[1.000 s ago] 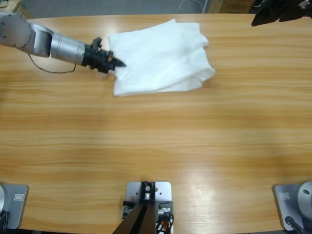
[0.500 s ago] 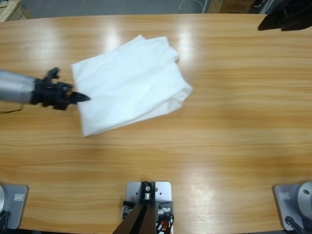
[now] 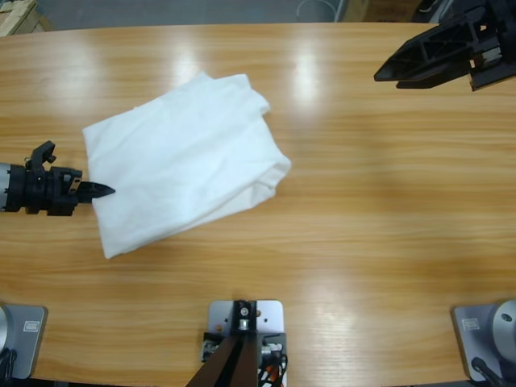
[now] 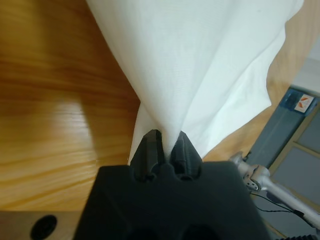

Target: Fold clothes

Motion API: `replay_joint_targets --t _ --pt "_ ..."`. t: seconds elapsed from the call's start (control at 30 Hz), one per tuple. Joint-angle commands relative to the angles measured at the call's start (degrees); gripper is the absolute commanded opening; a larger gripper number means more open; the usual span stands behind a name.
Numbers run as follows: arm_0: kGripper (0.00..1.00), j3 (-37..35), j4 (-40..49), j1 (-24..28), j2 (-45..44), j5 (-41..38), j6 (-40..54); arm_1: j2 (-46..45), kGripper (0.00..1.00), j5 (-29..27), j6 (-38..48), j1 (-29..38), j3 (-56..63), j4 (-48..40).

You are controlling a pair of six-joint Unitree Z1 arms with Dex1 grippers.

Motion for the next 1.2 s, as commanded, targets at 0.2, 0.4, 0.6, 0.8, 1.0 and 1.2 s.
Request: replay_joint_targets --t 0.2,0.4,0.6,0.8,1.0,1.2 --pt "0.0 -2.2 19.9 9.9 -18.8 4.5 -1.0 7.0 0.977 4.7 0.1 -0.1 0.0 -3.9" --pt "0.0 -16.7 31.6 9.3 -14.7 7.1 1.6 6.7 0.977 4.8 -0.3 0.1 0.5 -3.6" --pt "0.0 -29.3 35.5 0.2 -7.3 7.9 0.3 7.1 0.977 5.2 -0.4 0.1 0.7 -4.3" --pt "0.0 -34.7 35.8 -10.6 0.4 8.3 -3.6 7.3 0.977 5.8 -0.4 0.2 0.6 -4.5" --pt "0.0 -41.5 37.8 -17.3 9.0 8.0 -4.2 7.4 0.977 6.4 -0.4 0.2 0.6 -4.4" --pt "0.0 -58.6 50.2 -19.6 19.1 7.9 0.2 8.2 0.977 6.7 -0.4 0.2 0.3 -4.6"
